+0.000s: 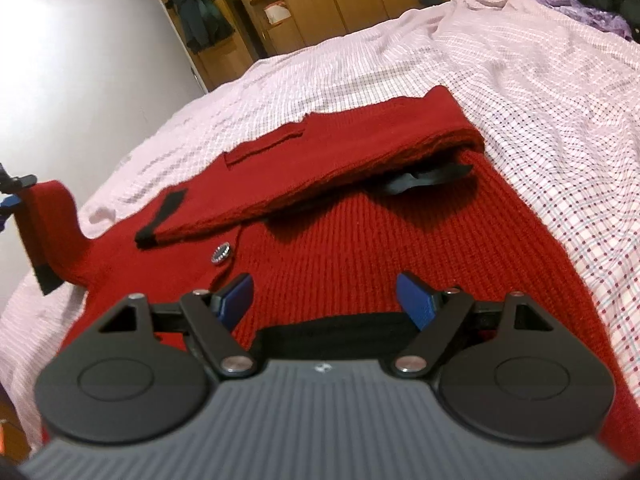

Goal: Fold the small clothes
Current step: 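Fold the held sleeve across the cardigan body and open the left tool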

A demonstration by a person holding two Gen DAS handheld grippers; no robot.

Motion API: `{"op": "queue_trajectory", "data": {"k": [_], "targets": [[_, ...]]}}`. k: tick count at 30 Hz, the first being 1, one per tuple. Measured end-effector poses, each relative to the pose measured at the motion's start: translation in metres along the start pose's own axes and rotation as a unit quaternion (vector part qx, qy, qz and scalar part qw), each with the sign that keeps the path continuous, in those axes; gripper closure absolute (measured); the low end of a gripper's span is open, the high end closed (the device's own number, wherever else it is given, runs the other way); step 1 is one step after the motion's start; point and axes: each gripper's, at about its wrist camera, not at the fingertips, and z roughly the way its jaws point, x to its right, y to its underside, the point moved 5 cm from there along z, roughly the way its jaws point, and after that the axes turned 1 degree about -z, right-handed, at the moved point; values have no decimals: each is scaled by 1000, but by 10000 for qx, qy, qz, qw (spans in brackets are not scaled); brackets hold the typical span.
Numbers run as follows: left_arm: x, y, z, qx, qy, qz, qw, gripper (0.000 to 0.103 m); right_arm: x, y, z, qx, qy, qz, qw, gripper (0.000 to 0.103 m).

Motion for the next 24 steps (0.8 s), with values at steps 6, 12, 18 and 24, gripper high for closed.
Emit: {"op": "queue_trajectory", "data": {"k": [6, 12, 18, 24], "targets": [[52, 6, -1, -7, 301, 387, 9988, 82, 18, -14, -11, 260, -161, 404, 9987, 23], [105, 26, 15, -223, 553, 621, 9963, 82, 36, -18, -19, 421, -177, 618, 9970, 23], [154, 61, 35, -448, 853, 1019, 9901, 82, 43, -15, -21, 478, -106, 634, 9968, 23], [190, 121, 74, -1072, 908, 1478, 9790, 82, 55, -13, -20, 486, -128, 802, 9955, 24]]}}
